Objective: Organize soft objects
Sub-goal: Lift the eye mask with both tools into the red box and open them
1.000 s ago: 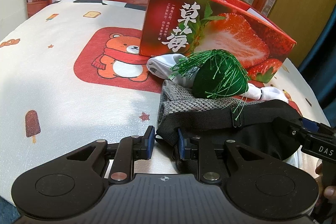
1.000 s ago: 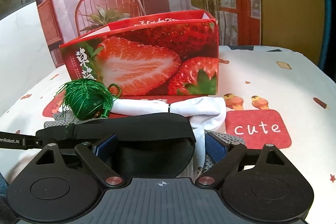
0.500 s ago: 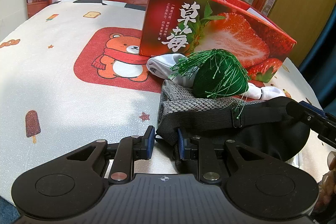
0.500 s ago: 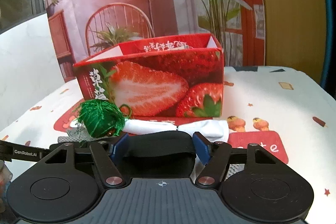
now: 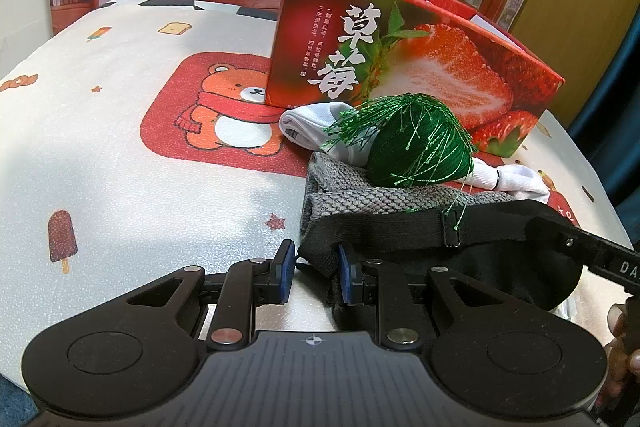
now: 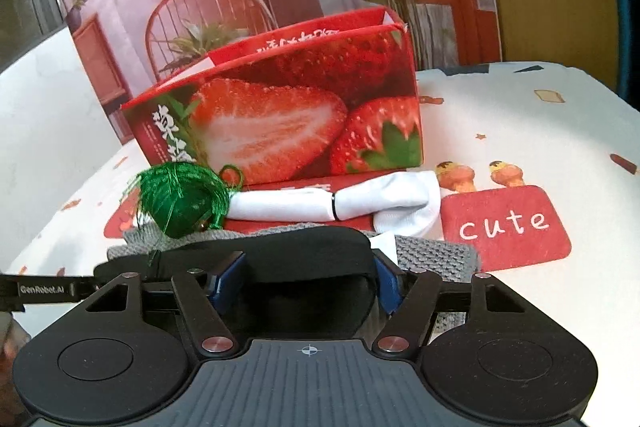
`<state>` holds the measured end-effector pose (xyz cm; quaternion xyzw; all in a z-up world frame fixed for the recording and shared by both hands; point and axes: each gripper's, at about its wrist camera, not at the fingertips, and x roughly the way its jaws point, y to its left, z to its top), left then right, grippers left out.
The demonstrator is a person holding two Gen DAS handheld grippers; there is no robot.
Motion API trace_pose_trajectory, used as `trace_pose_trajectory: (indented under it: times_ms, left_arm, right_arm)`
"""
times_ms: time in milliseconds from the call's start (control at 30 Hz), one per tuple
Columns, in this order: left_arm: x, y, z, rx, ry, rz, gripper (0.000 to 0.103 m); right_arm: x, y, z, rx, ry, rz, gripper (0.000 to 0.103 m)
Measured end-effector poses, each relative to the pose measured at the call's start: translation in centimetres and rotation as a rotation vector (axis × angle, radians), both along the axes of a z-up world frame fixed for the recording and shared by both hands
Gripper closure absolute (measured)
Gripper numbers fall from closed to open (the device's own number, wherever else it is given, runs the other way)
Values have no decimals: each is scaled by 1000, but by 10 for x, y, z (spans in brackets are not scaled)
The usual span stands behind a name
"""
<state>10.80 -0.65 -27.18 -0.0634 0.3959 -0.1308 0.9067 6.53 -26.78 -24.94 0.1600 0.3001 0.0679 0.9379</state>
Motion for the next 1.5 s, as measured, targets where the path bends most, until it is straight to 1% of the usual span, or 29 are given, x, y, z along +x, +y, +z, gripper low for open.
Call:
trace_pose_trajectory:
  times_ms: [67, 100, 133, 167, 200, 233, 400, 667, 833, 1000, 1100, 1200, 1267, 1367, 1433, 1500]
  left_arm:
    - [0, 1, 1, 0, 0, 5, 79]
    - [-1, 1, 2, -4, -3, 3, 79]
    - [-2, 1, 3, -10, -9, -1, 79]
    - [-4, 2, 6, -18, -18, -3, 79]
    - [-6, 4, 9, -26, -30, -5, 79]
    - [-7, 5, 13, -32, -45, -6, 79]
    - [-14, 13, 36, -59, -128, 8, 79]
    - [-19, 21, 85, -74, -270, 20, 79]
    - [-5, 18, 121, -79, -350, 4, 79]
    - [17, 9, 151, -78, -409, -4, 79]
    - [39, -2, 163, -53, -434, -10, 79]
    - [65, -11, 172, -48, -437, -2, 79]
    - [82, -21, 176, -20, -448, 2, 79]
    - [103, -31, 177, 17, -451, 3, 79]
    - [120, -40, 172, 39, -430, 9, 79]
    - [135, -45, 165, 40, -403, 6, 79]
  right_arm:
    - [-2, -1, 2, 7, -16, 1, 57]
    - [-2, -2, 4, 11, -22, 1, 71]
    - [-2, -3, 6, 20, -30, 2, 78]
    - [-4, -5, 10, 32, -45, 1, 80]
    - [-5, -6, 13, 40, -59, -1, 85]
    - [-7, -8, 18, 48, -81, -1, 92]
    - [-11, -16, 39, 78, -156, 7, 94]
    - [-6, -15, 75, 70, -242, 46, 95]
    - [8, -19, 99, 80, -287, 55, 95]
    - [33, -28, 123, 95, -329, 45, 95]
    - [54, -31, 134, 79, -352, 33, 95]
    - [79, -34, 140, 50, -360, 14, 95]
    - [95, -36, 143, 34, -365, -6, 95]
    - [121, -39, 142, -1, -372, -35, 95]
    - [133, -37, 139, -39, -376, -45, 95]
    - [144, -35, 133, -80, -374, -47, 95]
